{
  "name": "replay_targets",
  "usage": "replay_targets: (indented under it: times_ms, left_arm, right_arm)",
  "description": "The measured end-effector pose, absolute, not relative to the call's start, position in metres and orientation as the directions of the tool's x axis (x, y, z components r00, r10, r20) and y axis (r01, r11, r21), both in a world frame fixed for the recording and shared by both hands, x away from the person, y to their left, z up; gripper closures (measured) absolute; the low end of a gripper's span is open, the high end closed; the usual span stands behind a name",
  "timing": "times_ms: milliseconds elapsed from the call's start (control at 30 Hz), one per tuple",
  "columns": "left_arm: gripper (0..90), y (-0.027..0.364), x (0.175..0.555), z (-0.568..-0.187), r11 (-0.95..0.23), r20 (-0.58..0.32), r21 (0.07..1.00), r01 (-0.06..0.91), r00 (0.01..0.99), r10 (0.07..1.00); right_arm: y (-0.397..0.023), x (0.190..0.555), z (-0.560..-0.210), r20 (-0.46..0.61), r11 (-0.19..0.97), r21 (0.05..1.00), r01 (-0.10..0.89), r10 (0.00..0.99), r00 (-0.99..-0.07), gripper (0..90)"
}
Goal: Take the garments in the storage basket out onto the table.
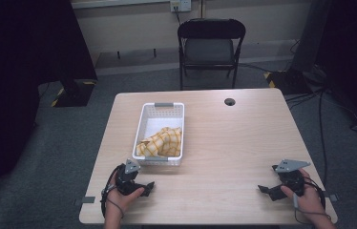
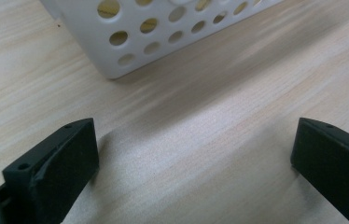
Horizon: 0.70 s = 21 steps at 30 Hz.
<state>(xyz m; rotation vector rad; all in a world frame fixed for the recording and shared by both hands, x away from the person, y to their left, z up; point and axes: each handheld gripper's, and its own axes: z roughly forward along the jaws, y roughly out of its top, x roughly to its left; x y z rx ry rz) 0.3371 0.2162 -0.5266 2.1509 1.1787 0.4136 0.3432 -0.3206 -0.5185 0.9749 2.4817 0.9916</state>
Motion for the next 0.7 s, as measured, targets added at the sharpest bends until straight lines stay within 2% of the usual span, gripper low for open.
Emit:
replay_targets:
  times_ms: [167,200,700]
  left_arm:
    - [0.9,0.214,0.337,-0.523,-0.406,-0.03,0.635,0.657,0.546,0.837]
    - [3.5,0.215,0.337,-0.521,-0.398,-0.045,0.634,0.663,0.546,0.837]
    - [3.4,0.219,0.334,-0.499,-0.388,-0.064,0.64,0.663,0.55,0.833]
  right_arm:
    - [-0.321,0.343,-0.518,-0.021,0.533,0.695,0.483,0.687,-0.727,0.0]
    - [-0.321,0.343,-0.518,-0.021,0.533,0.695,0.483,0.687,-0.727,0.0]
    - [-0.321,0.343,-0.518,-0.022,0.533,0.695,0.483,0.687,-0.727,0.0]
